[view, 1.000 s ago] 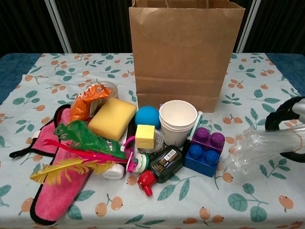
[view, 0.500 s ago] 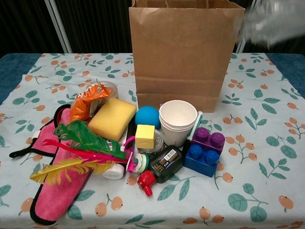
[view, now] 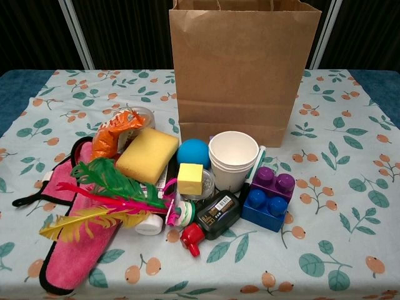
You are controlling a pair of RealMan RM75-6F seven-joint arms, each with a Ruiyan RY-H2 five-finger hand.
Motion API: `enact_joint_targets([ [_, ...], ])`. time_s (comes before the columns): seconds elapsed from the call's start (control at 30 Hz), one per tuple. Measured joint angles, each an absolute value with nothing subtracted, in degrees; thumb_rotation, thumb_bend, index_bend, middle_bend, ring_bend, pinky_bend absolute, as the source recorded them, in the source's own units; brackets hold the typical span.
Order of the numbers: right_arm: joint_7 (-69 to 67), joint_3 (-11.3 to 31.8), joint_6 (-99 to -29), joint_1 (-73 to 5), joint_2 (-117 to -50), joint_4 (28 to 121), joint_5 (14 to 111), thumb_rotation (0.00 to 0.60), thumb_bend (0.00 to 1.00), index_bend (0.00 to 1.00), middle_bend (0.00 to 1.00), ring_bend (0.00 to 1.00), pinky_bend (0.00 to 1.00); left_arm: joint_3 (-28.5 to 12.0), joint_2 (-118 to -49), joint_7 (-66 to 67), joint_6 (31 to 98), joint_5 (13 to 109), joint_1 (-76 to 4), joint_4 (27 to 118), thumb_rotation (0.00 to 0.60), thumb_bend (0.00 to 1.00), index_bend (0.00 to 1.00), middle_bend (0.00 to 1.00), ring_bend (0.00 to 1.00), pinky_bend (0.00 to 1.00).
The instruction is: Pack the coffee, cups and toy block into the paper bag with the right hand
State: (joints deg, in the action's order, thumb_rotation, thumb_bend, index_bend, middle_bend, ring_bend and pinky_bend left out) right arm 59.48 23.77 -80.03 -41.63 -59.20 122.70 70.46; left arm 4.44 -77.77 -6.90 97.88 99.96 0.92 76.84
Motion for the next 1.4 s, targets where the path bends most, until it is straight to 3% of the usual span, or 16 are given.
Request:
enact_joint_targets([
  [0.2, 77.7, 23.9, -79.9, -51.3, -68.9, 112.9, 65.7, 0.6, 0.23, 0.59, 0.53, 0.36, 0.29, 4.6, -77.4, -7.5, 98.3, 100.1, 1.2, 77.1, 0.6, 0.15, 0.18, 0.19, 0.12, 0.24],
  [0.43, 88.9, 18.3, -77.8, -58.1, -78.2, 101.3, 63.2, 0.6, 0.23, 0.59, 0.52, 0.36, 0.29, 4.3, -77.1, -8.8, 98.6, 99.6, 1.3, 77.6, 0.6, 0.15, 0.18, 0.19, 0.12, 0.24],
  [0.9, 95.0, 13.1, -75.0, -59.5, -79.4, 100.0, 58.5, 0.6, 0.23, 0.59, 0.5, 0.35, 0.24, 4.2, -76.7, -9.9, 98.6, 99.1, 1.4, 78.2, 0.6, 0.15, 0.18, 0.19, 0.12, 0.24],
  [1.17, 95.2, 12.8, -75.1, -60.3, -79.5, 100.5, 56.5, 0.6, 0.1, 0.39, 0.37, 0.2, 0.07, 4.0, -76.6, -10.1, 98.6, 99.0, 1.5, 78.3, 0.6, 0.15, 0.18, 0.19, 0.12, 0.24],
  [1.4, 94.6, 12.7, -76.2, -60.6, -79.1, 101.1, 56.7, 0.6, 0.1, 0.36, 0.34, 0.18, 0.06, 3.9, -76.6, -10.3, 98.6, 98.8, 1.6, 78.3, 0.6, 0.15, 0.18, 0.19, 0.12, 0.24],
])
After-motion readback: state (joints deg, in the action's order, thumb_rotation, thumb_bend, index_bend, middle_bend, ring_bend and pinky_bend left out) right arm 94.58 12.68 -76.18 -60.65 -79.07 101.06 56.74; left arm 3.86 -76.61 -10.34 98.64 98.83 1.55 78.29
